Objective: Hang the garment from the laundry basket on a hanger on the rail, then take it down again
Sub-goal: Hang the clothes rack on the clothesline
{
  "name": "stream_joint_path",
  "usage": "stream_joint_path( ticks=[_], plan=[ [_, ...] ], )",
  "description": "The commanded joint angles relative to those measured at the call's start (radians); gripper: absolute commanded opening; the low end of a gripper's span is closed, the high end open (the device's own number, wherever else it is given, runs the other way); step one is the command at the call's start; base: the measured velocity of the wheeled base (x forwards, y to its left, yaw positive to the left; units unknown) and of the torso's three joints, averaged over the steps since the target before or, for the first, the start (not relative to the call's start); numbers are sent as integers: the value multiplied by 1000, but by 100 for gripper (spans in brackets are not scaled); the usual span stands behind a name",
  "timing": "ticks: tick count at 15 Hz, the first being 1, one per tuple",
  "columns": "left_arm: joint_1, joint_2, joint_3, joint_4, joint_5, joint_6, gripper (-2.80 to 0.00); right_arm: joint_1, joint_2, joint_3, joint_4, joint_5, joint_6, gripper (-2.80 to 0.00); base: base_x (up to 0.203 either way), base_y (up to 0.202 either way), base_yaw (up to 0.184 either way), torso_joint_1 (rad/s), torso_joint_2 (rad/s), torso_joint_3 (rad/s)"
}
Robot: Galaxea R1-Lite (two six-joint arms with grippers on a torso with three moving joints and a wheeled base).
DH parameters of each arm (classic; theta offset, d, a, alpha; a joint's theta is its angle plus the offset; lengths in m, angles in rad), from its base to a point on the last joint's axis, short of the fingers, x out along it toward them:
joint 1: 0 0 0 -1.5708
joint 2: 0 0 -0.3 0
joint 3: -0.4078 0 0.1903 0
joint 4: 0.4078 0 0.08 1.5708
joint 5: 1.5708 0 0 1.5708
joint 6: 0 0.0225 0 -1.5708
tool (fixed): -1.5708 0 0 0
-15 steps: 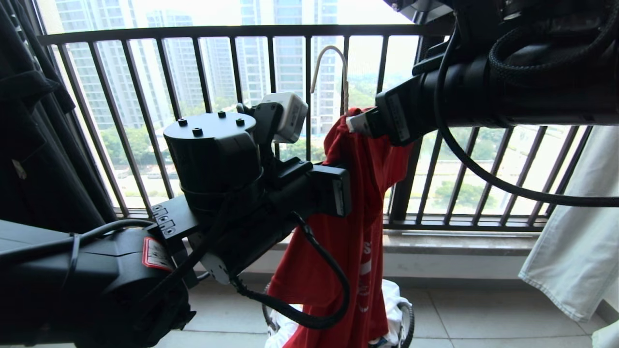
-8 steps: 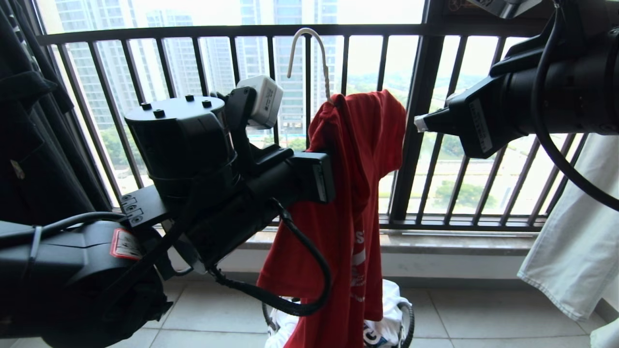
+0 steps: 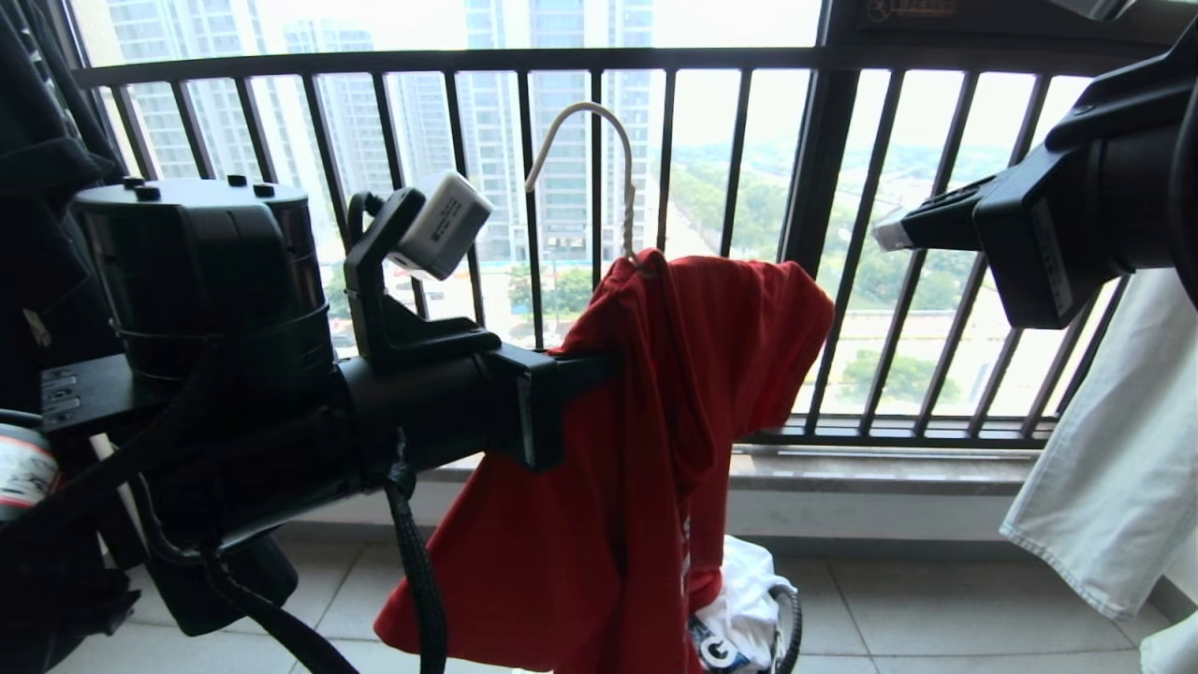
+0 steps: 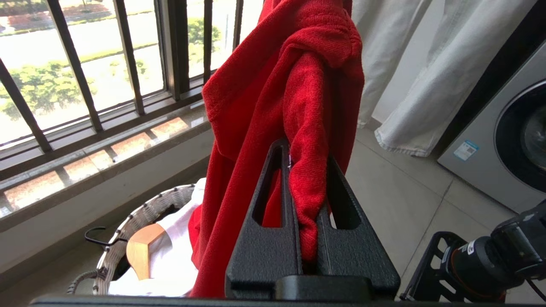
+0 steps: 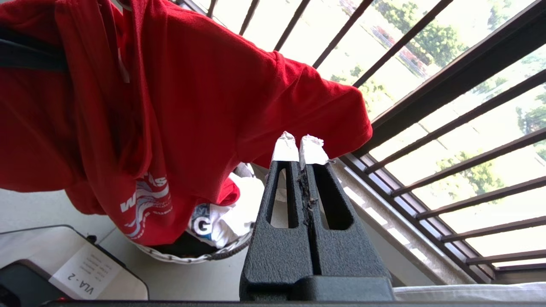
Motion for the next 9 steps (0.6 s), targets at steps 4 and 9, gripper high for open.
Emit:
stream_joint_path(
  ticks=[4,9],
  plan=[
    [39,-65,7,36,-115,4,-280,-84,21,-77,101,256,-51,0,0,0,0,0,0,0],
    [47,-119,84,36,-231,5,-280,-194,122,-202,147,522,-193,0,0,0,0,0,0,0]
  ],
)
